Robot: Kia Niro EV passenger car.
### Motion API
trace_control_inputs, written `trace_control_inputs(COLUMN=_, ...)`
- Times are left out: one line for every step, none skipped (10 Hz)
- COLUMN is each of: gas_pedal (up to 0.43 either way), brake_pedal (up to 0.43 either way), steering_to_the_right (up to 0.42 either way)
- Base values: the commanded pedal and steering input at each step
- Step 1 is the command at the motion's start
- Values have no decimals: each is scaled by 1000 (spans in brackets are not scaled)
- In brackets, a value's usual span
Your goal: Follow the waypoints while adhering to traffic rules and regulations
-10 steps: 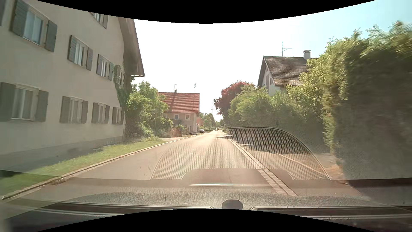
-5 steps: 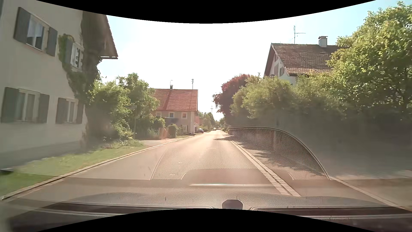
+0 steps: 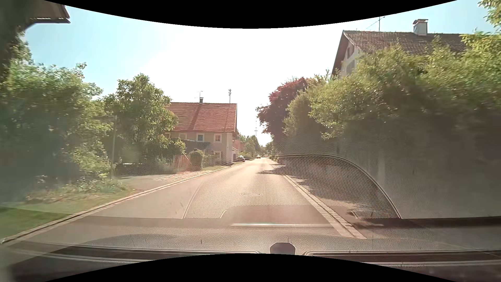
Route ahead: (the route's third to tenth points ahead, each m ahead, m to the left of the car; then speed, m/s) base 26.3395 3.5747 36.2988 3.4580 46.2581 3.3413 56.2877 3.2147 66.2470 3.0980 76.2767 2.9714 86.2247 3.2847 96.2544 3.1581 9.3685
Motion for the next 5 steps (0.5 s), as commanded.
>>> trace_control_inputs(gas_pedal=138, brake_pedal=6, steering_to_the_right=4)
trace_control_inputs(gas_pedal=138, brake_pedal=6, steering_to_the_right=4)
trace_control_inputs(gas_pedal=138, brake_pedal=6, steering_to_the_right=4)
trace_control_inputs(gas_pedal=138, brake_pedal=6, steering_to_the_right=4)
trace_control_inputs(gas_pedal=138, brake_pedal=6, steering_to_the_right=4)
